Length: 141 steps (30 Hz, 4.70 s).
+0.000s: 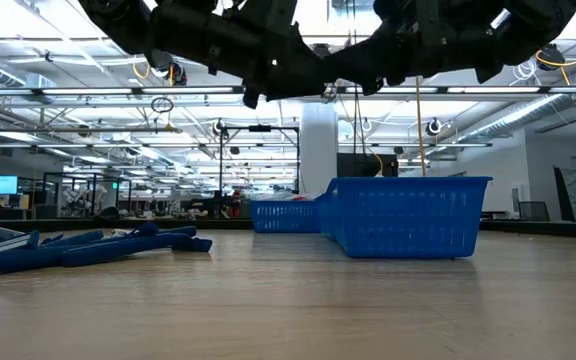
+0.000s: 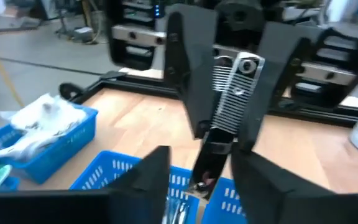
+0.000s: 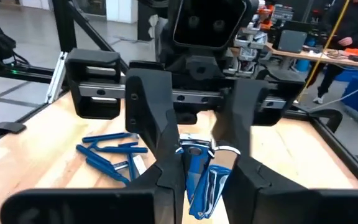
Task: Pick & Place Travel size toiletries
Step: Put the nail clipper into the center blue bin
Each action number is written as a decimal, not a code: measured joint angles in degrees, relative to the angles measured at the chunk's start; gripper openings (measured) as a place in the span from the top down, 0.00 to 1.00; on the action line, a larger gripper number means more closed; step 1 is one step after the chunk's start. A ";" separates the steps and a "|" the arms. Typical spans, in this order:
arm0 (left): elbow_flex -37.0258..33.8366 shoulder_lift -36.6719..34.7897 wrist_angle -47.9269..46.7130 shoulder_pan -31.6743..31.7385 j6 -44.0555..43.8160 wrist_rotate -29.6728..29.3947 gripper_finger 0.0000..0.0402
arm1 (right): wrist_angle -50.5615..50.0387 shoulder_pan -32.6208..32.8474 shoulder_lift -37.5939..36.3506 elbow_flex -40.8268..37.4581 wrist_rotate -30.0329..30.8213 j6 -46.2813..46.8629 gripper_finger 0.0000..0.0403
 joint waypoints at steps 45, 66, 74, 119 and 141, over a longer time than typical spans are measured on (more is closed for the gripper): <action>0.06 -5.29 -50.48 -0.61 -18.66 -1.89 0.26 | -24.30 -10.76 0.59 0.00 6.14 6.65 0.41; -10.78 -5.59 -65.13 1.48 -33.95 11.68 0.26 | -23.97 -10.69 0.59 0.00 6.08 7.94 0.42; -10.92 -5.51 -66.70 2.21 -33.53 13.62 0.41 | -24.92 -10.69 0.59 0.00 6.08 7.81 0.42; -8.63 -13.52 -11.38 -1.28 4.96 -6.71 0.90 | -2.46 -4.97 0.59 0.04 6.03 3.37 0.43; -5.92 -5.30 4.46 -0.75 7.81 0.01 0.89 | 5.70 -0.15 0.59 0.02 2.16 3.67 0.33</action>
